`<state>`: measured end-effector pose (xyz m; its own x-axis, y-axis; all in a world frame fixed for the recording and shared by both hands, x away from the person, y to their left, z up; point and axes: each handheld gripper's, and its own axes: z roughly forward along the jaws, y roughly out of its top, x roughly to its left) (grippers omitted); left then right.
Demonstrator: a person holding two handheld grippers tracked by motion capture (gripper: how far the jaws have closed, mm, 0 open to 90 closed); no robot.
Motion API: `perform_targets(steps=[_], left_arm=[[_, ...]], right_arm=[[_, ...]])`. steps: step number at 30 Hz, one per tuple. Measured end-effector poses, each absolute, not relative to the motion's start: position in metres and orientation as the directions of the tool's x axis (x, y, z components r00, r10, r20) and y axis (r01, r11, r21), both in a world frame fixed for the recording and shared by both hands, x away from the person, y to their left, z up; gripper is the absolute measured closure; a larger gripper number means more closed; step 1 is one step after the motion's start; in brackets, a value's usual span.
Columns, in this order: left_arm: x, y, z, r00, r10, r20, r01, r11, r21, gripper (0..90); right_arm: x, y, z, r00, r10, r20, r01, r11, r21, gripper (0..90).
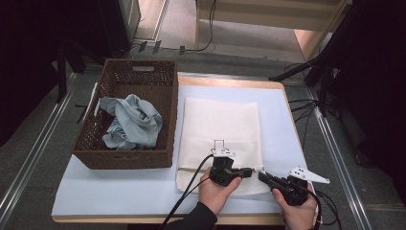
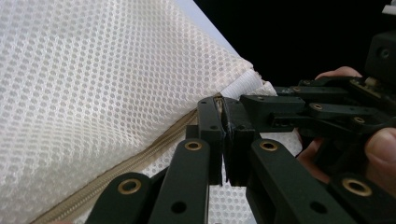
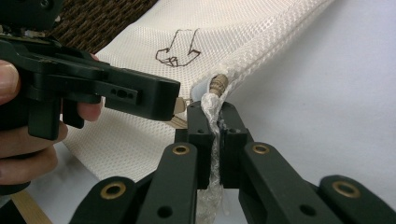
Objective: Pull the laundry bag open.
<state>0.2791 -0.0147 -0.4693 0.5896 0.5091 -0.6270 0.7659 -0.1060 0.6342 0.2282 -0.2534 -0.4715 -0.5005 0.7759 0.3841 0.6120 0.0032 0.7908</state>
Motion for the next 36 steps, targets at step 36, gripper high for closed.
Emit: perform_targets(steps=[36], left_arm=[[0.252, 0.084, -0.459, 0.550, 0.770, -0.324, 0.668, -0.173, 0.723, 87.8]], right_arm=[[0.229, -0.271, -0.467, -0.437, 0.855, 0.278, 0.561, 0.018, 0.828, 87.1]])
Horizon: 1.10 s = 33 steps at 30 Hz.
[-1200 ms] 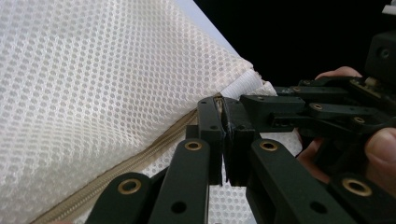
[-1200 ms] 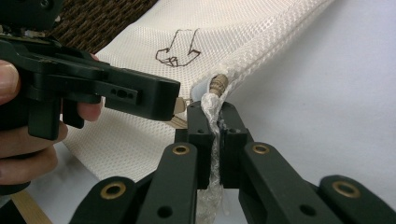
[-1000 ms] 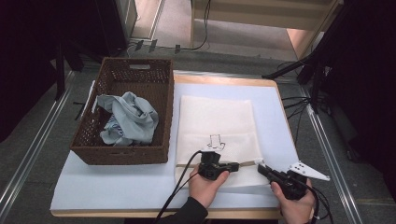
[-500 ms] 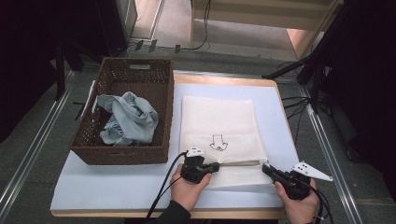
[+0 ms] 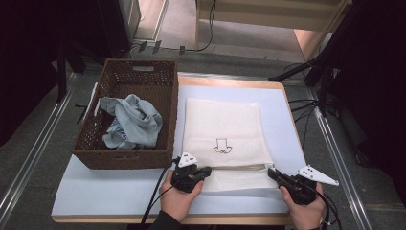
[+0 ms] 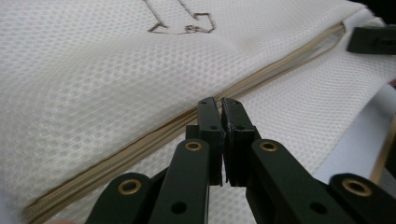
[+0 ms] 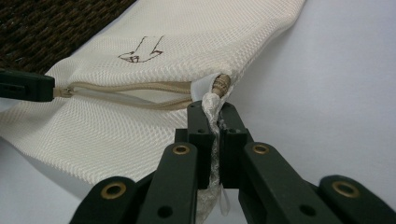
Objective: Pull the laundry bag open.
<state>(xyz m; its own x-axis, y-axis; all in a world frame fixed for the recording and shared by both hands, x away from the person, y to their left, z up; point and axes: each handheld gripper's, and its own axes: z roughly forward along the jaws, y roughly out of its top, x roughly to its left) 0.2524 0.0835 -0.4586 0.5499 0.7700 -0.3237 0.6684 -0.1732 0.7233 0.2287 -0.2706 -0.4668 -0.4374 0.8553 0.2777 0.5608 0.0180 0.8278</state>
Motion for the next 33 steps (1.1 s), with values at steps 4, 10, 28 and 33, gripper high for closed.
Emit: perform_targets(steps=[4, 10, 28, 33], left_arm=[[0.252, 0.093, -0.461, 0.535, 0.798, -0.276, 0.659, -0.190, 0.728, 87.8], [0.246, 0.109, -0.463, 0.523, 0.811, -0.263, 0.649, -0.179, 0.739, 87.8], [0.230, 0.155, -0.458, 0.471, 0.857, -0.209, 0.634, -0.164, 0.756, 87.8], [0.229, 0.164, -0.460, 0.456, 0.864, -0.213, 0.637, -0.150, 0.756, 87.8]], right_arm=[[0.229, -0.274, -0.469, -0.440, 0.846, 0.300, 0.571, 0.006, 0.821, 87.1], [0.229, -0.278, -0.468, -0.418, 0.861, 0.290, 0.570, 0.000, 0.822, 87.1], [0.230, -0.266, -0.476, -0.446, 0.843, 0.301, 0.595, 0.027, 0.803, 87.0], [0.231, -0.265, -0.480, -0.439, 0.844, 0.308, 0.605, 0.024, 0.796, 86.9]])
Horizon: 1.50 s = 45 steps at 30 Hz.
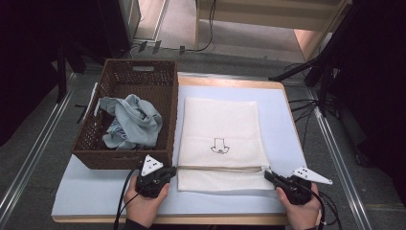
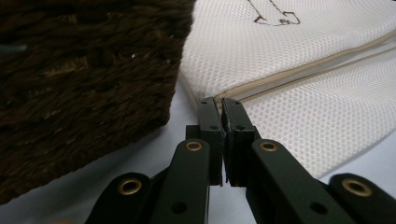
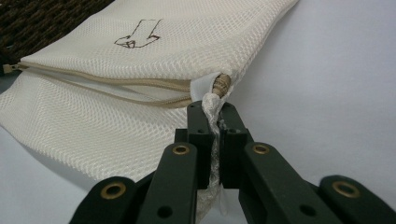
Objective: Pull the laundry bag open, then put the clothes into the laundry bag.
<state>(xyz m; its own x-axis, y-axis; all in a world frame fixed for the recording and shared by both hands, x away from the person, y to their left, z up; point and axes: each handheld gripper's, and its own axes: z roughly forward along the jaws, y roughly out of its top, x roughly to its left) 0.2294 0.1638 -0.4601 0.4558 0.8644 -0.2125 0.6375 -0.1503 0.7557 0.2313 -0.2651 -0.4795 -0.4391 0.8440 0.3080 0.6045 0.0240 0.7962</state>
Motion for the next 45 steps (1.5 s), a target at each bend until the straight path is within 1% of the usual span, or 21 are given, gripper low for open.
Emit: perform_targets(steps=[4, 12, 14, 16, 17, 20, 21, 23, 25, 26, 29, 30, 31, 32, 34, 36, 37, 39, 40, 43, 45], left_arm=[[0.228, 0.164, -0.459, 0.463, 0.866, -0.189, 0.628, -0.170, 0.760, 87.8], [0.225, 0.163, -0.461, 0.468, 0.862, -0.195, 0.631, -0.171, 0.757, 87.8], [0.225, 0.163, -0.462, 0.462, 0.859, -0.222, 0.636, -0.146, 0.757, 87.6], [0.221, 0.160, -0.461, 0.467, 0.860, -0.205, 0.620, -0.153, 0.770, 87.0], [0.220, 0.159, -0.460, 0.475, 0.857, -0.201, 0.611, -0.156, 0.776, 85.0], [0.217, 0.158, -0.454, 0.477, 0.859, -0.186, 0.582, -0.150, 0.799, 76.2], [0.215, 0.157, -0.452, 0.482, 0.855, -0.190, 0.574, -0.144, 0.806, 76.2], [0.213, 0.153, -0.449, 0.504, 0.841, -0.197, 0.554, -0.140, 0.821, 73.1], [0.211, 0.147, -0.447, 0.536, 0.819, -0.205, 0.539, -0.145, 0.830, 73.1], [0.211, 0.142, -0.447, 0.555, 0.805, -0.210, 0.537, -0.154, 0.829, 74.0], [0.212, 0.127, -0.450, 0.589, 0.775, -0.226, 0.547, -0.177, 0.818, 79.9], [0.213, 0.122, -0.451, 0.605, 0.762, -0.233, 0.550, -0.188, 0.814, 82.6], [0.214, 0.116, -0.452, 0.620, 0.749, -0.232, 0.550, -0.205, 0.809, 88.0], [0.215, 0.110, -0.454, 0.633, 0.739, -0.230, 0.552, -0.222, 0.804, 90.0], [0.218, 0.098, -0.459, 0.658, 0.719, -0.225, 0.555, -0.260, 0.790, 90.0], [0.223, 0.091, -0.467, 0.663, 0.714, -0.223, 0.571, -0.290, 0.768, 90.0], [0.224, 0.090, -0.469, 0.664, 0.714, -0.222, 0.574, -0.296, 0.764, 90.0], [0.226, 0.089, -0.475, 0.658, 0.724, -0.208, 0.580, -0.311, 0.753, 90.0], [0.227, 0.088, -0.479, 0.654, 0.724, -0.219, 0.590, -0.308, 0.746, 90.0], [0.228, 0.088, -0.482, 0.652, 0.726, -0.217, 0.597, -0.317, 0.737, 90.0], [0.229, 0.089, -0.482, 0.653, 0.720, -0.235, 0.606, -0.310, 0.733, 90.0]], right_arm=[[0.232, -0.263, -0.483, -0.432, 0.853, 0.292, 0.617, 0.044, 0.786, 86.9], [0.234, -0.264, -0.490, -0.418, 0.860, 0.293, 0.633, 0.044, 0.773, 85.6], [0.235, -0.264, -0.492, -0.420, 0.851, 0.315, 0.653, 0.042, 0.756, 78.5], [0.234, -0.267, -0.492, -0.421, 0.842, 0.336, 0.644, 0.017, 0.765, 65.7], [0.233, -0.268, -0.491, -0.421, 0.844, 0.332, 0.634, 0.012, 0.773, 59.3], [0.231, -0.270, -0.483, -0.407, 0.871, 0.275, 0.578, 0.012, 0.816, 49.9], [0.231, -0.270, -0.483, -0.407, 0.871, 0.275, 0.578, 0.012, 0.816, 49.9], [0.230, -0.269, -0.475, -0.407, 0.876, 0.260, 0.548, 0.007, 0.836, 48.6], [0.231, -0.266, -0.469, -0.411, 0.877, 0.249, 0.531, 0.008, 0.847, 47.1], [0.231, -0.264, -0.466, -0.417, 0.874, 0.251, 0.533, 0.012, 0.846, 47.8], [0.233, -0.253, -0.461, -0.447, 0.860, 0.245, 0.534, 0.037, 0.845, 46.9], [0.234, -0.248, -0.460, -0.461, 0.854, 0.240, 0.535, 0.052, 0.843, 46.1], [0.235, -0.242, -0.460, -0.478, 0.846, 0.239, 0.539, 0.067, 0.840, 45.8], [0.236, -0.237, -0.459, -0.494, 0.836, 0.238, 0.537, 0.078, 0.840, 45.8], [0.239, -0.226, -0.458, -0.522, 0.821, 0.231, 0.530, 0.101, 0.842, 46.4], [0.243, -0.214, -0.457, -0.545, 0.809, 0.223, 0.520, 0.117, 0.846, 48.7], [0.246, -0.207, -0.457, -0.565, 0.797, 0.214, 0.515, 0.138, 0.846, 52.5], [0.250, -0.197, -0.457, -0.600, 0.773, 0.204, 0.510, 0.174, 0.842, 54.3], [0.252, -0.191, -0.457, -0.615, 0.764, 0.195, 0.506, 0.192, 0.841, 55.8], [0.259, -0.177, -0.459, -0.651, 0.737, 0.180, 0.498, 0.236, 0.835, 55.9], [0.264, -0.173, -0.462, -0.687, 0.696, 0.209, 0.487, 0.228, 0.843, 54.5]])
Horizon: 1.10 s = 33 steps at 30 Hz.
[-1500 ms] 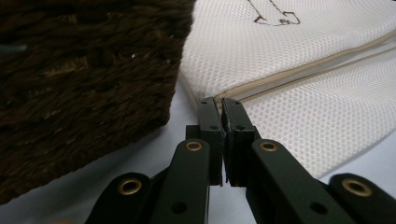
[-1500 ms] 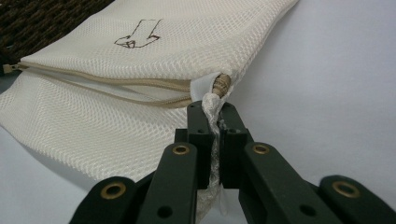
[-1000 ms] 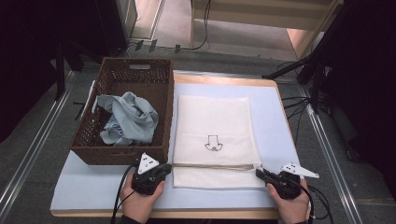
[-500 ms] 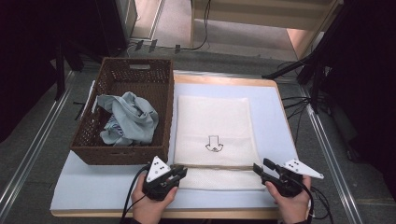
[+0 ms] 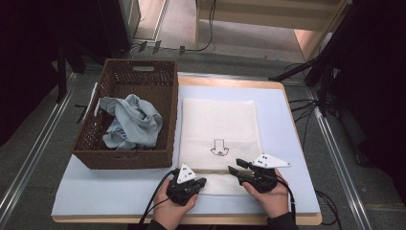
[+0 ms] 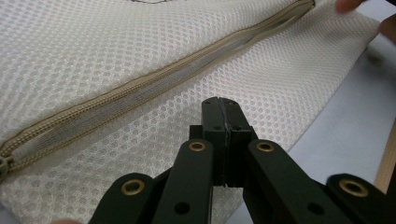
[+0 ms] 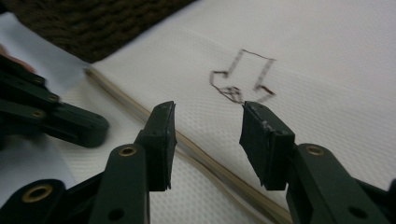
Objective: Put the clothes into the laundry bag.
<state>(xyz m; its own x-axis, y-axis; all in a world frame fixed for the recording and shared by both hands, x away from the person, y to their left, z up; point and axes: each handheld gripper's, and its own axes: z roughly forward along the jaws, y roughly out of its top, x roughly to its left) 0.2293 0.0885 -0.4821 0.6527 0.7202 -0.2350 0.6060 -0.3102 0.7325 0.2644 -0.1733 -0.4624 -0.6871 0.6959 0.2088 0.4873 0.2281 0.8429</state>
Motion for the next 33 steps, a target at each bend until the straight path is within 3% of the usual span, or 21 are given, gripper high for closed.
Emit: perform_targets(steps=[5, 13, 14, 18, 20, 26, 29, 33], left_arm=[[0.227, 0.087, -0.482, 0.654, 0.725, -0.214, 0.594, -0.318, 0.739, 90.0], [0.229, 0.089, -0.483, 0.648, 0.721, -0.245, 0.610, -0.299, 0.733, 90.0], [0.229, 0.089, -0.483, 0.648, 0.721, -0.244, 0.610, -0.300, 0.734, 90.0], [0.230, 0.090, -0.483, 0.647, 0.721, -0.250, 0.614, -0.297, 0.731, 90.0], [0.230, 0.090, -0.483, 0.647, 0.720, -0.251, 0.614, -0.298, 0.731, 90.0], [0.230, 0.090, -0.483, 0.648, 0.719, -0.250, 0.614, -0.299, 0.731, 90.0], [0.230, 0.090, -0.483, 0.648, 0.719, -0.253, 0.615, -0.297, 0.730, 90.0], [0.230, 0.090, -0.483, 0.648, 0.717, -0.257, 0.617, -0.296, 0.729, 90.0]], right_arm=[[0.276, -0.166, -0.473, -0.666, 0.708, 0.236, 0.558, 0.264, 0.787, 48.1], [0.280, -0.152, -0.484, -0.694, 0.703, 0.159, 0.533, 0.352, 0.769, 46.6], [0.280, -0.151, -0.485, -0.693, 0.705, 0.152, 0.536, 0.362, 0.763, 49.2], [0.280, -0.150, -0.484, -0.644, 0.758, 0.102, 0.543, 0.359, 0.759, 82.0], [0.284, -0.152, -0.482, -0.645, 0.751, 0.142, 0.571, 0.350, 0.743, 88.8], [0.309, -0.155, -0.463, -0.575, 0.804, 0.151, 0.547, 0.241, 0.802, 89.7], [0.327, -0.153, -0.468, -0.545, 0.830, 0.119, 0.563, 0.257, 0.785, 88.4], [0.336, -0.153, -0.482, -0.558, 0.819, 0.132, 0.601, 0.289, 0.745, 76.8]])
